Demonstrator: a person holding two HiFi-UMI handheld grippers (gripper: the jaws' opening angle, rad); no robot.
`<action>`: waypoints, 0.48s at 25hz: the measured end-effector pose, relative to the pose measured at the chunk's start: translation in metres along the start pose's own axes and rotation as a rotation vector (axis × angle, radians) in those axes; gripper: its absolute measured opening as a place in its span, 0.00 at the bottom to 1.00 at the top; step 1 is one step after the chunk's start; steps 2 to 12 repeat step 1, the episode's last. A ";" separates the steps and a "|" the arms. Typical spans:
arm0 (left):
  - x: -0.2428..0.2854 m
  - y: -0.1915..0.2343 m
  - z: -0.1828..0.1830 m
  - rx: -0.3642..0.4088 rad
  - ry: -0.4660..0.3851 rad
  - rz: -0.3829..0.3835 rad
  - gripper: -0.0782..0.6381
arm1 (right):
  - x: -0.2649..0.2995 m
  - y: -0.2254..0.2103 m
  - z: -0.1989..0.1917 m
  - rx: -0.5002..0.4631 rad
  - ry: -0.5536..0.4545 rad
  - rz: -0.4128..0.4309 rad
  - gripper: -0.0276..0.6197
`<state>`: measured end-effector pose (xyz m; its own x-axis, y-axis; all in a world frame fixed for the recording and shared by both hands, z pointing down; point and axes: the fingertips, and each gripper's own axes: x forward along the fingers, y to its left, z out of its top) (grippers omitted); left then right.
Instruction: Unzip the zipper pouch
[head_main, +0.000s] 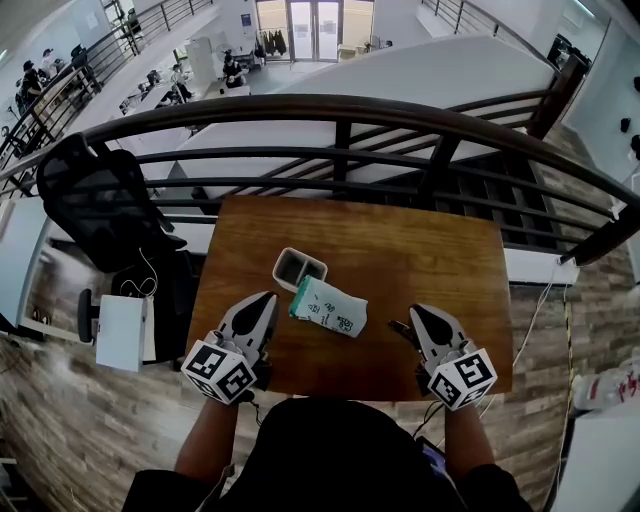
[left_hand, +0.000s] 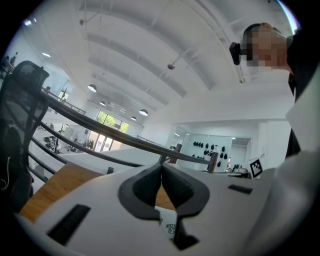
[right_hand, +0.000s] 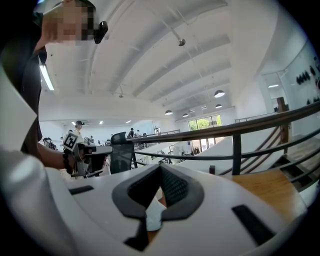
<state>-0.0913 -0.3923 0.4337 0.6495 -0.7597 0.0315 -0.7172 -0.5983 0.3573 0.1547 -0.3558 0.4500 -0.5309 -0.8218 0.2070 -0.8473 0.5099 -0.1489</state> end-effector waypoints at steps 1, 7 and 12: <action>0.000 0.000 0.000 0.001 0.001 -0.001 0.13 | 0.001 0.000 0.000 0.000 0.000 0.001 0.03; 0.000 0.000 0.000 0.001 0.001 -0.001 0.13 | 0.001 0.000 0.000 0.000 0.000 0.001 0.03; 0.000 0.000 0.000 0.001 0.001 -0.001 0.13 | 0.001 0.000 0.000 0.000 0.000 0.001 0.03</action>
